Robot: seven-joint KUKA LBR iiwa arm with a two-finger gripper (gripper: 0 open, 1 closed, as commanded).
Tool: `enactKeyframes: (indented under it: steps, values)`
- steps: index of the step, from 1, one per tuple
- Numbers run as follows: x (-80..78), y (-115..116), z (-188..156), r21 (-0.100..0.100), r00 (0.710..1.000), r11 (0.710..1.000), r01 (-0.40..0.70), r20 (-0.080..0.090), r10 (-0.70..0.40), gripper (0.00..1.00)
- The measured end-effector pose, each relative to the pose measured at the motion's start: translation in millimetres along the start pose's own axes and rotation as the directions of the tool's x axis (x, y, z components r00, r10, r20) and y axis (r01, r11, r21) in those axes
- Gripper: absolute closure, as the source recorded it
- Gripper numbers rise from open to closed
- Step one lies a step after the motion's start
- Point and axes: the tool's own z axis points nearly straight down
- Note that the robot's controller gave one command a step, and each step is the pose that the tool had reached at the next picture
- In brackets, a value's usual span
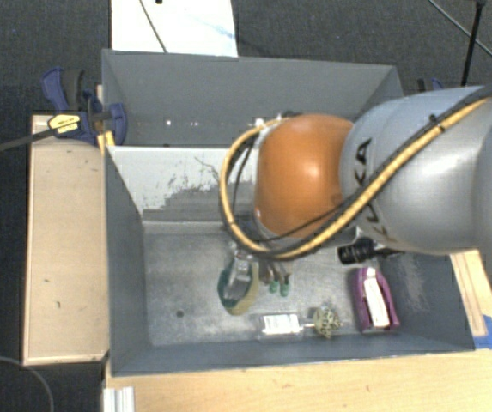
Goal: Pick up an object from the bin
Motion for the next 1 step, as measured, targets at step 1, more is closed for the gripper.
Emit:
enactKeyframes:
  steps: [1]
  values:
    - [-34.7,1.7,-101.6,0.001,0.973,0.973,0.229,0.002,-0.229,1.00]
